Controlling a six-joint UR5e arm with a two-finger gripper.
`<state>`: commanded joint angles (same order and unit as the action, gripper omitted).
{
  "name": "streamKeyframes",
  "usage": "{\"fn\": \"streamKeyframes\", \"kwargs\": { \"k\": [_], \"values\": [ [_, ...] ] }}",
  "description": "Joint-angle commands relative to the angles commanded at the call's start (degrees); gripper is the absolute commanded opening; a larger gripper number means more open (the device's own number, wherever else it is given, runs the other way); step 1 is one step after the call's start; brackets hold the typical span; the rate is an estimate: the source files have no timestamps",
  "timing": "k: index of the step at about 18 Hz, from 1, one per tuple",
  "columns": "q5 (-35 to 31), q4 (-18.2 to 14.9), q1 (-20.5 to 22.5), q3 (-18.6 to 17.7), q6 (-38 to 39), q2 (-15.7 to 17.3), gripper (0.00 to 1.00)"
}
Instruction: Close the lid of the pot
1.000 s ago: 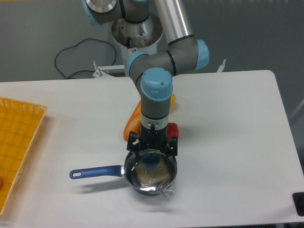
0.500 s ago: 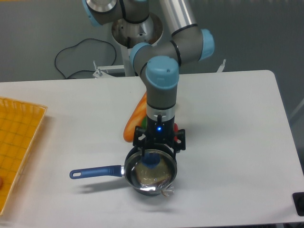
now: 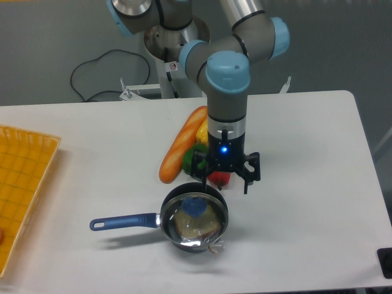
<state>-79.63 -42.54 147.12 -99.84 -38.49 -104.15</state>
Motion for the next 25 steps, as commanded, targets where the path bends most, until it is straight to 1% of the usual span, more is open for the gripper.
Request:
{"fn": "streamKeyframes", "kwargs": {
  "k": [4, 7, 9, 11, 13, 15, 17, 20, 23, 25],
  "values": [
    [0.1, -0.4, 2.8, 0.0, -6.8, 0.7, 1.0],
    [0.1, -2.9, 5.1, 0.2, -14.7, 1.0, 1.0],
    [0.3, -5.1, 6.3, 0.1, -18.8, 1.2, 1.0],
    [0.3, -5.8, 7.7, 0.3, -23.1, 1.1, 1.0],
    [0.2, -6.4, 8.9, 0.6, -30.1, 1.1, 1.0],
    [0.1, -8.4, 10.1, 0.7, -36.0, 1.0, 1.0],
    [0.1, -10.1, 10.9, 0.7, -40.3, 1.0, 1.0],
    [0.1, -13.9, 12.0, 0.8, -43.3, 1.2, 1.0],
    [-0.2, -16.5, 13.0, 1.6, -45.5, 1.2, 1.0],
    [-1.3, -20.5, 14.1, 3.1, -47.6, 1.7, 1.0]
  ]
}}
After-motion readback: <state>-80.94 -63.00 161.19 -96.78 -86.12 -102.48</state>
